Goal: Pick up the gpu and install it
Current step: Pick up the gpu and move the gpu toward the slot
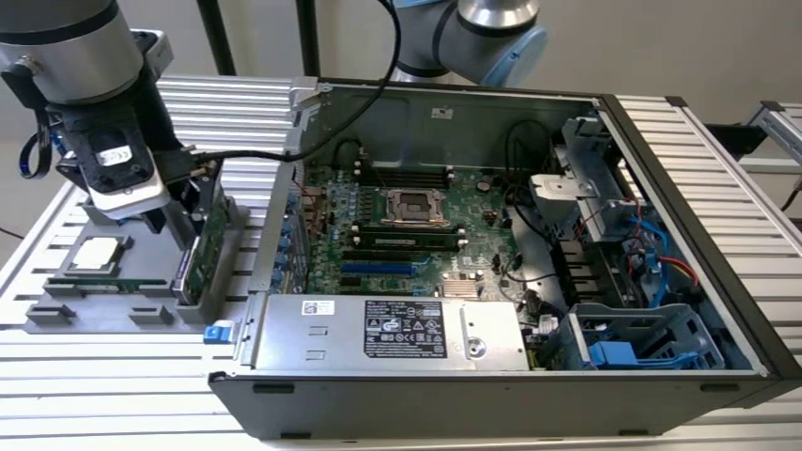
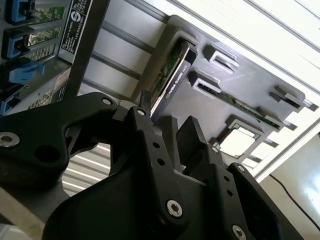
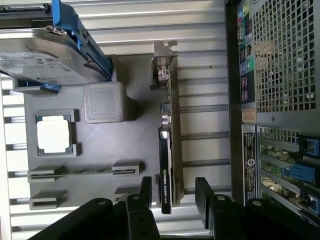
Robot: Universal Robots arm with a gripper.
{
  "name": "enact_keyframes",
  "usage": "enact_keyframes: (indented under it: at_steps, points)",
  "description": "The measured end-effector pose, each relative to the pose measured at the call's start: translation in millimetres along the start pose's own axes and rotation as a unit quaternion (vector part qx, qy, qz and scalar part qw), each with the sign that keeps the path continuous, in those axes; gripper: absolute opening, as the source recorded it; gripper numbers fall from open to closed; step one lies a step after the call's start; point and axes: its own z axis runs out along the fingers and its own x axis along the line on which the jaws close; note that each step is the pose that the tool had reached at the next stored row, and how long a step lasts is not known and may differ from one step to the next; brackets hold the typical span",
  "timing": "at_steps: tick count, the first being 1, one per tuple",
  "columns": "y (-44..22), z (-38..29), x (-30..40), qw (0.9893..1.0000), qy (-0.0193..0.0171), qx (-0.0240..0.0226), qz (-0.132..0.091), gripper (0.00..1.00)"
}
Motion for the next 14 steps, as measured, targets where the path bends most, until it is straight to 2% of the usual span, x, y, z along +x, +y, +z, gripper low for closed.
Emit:
enact_keyframes:
  at_steps: [14]
  points:
    - [-0.6, 12.6, 0.2, 1.0000, 0.0000, 0.0000, 0.000, 1.00]
